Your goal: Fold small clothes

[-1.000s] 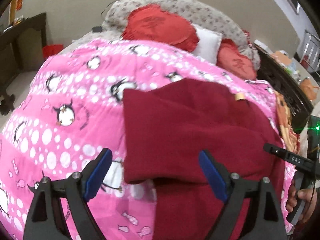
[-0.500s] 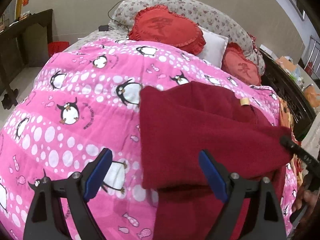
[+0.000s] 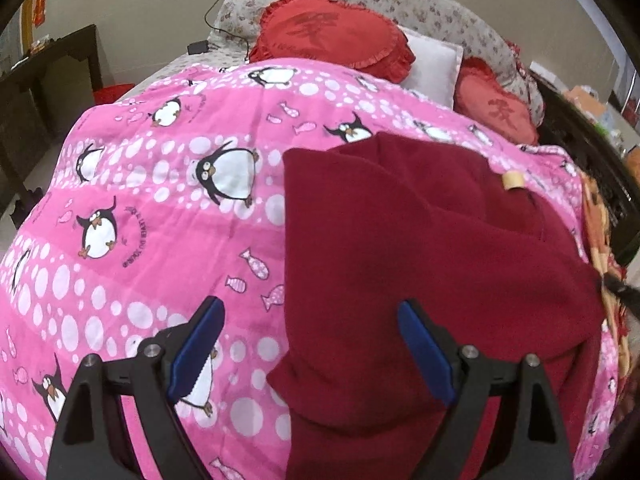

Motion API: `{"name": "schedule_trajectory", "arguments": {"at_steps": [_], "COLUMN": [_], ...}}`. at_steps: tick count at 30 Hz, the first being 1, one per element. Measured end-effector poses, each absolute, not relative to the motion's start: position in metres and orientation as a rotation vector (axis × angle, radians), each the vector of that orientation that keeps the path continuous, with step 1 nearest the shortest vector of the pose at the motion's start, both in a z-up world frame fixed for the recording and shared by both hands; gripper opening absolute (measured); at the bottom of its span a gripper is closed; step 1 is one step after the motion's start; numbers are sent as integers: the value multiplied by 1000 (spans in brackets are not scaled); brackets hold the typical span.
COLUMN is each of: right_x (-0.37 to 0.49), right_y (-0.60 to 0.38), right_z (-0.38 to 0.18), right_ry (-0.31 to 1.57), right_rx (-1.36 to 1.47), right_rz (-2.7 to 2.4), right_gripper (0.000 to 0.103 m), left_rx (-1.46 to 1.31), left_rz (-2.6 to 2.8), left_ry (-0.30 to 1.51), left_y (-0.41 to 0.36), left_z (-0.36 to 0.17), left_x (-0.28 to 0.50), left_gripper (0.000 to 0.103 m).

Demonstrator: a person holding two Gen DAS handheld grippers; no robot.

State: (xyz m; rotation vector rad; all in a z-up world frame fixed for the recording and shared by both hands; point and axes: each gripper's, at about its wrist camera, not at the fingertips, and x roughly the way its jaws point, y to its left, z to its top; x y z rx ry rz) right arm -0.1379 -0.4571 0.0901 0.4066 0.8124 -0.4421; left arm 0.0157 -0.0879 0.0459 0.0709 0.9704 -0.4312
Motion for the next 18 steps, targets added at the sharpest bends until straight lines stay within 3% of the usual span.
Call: {"name": "schedule_trajectory", "arguments": {"at_steps": [3,11,18], "right_x": [-147,-105,-143], "right_y": [-444,-425,-419], "right_z": [100,47,77], "right_ry": [755,934,939], "right_rx": [405,349,425], "right_rz": [-385,-323,-219], "right_gripper": [0,0,0], "left_rx": [108,136,175], "left_rz": [-424,-419,-477], "left_ry": [973,986,944], "left_y": [-95,-97,-91], "left_z": [40,40,68], "left_x": [18,13,-22], "left_gripper": [91,91,91]}}
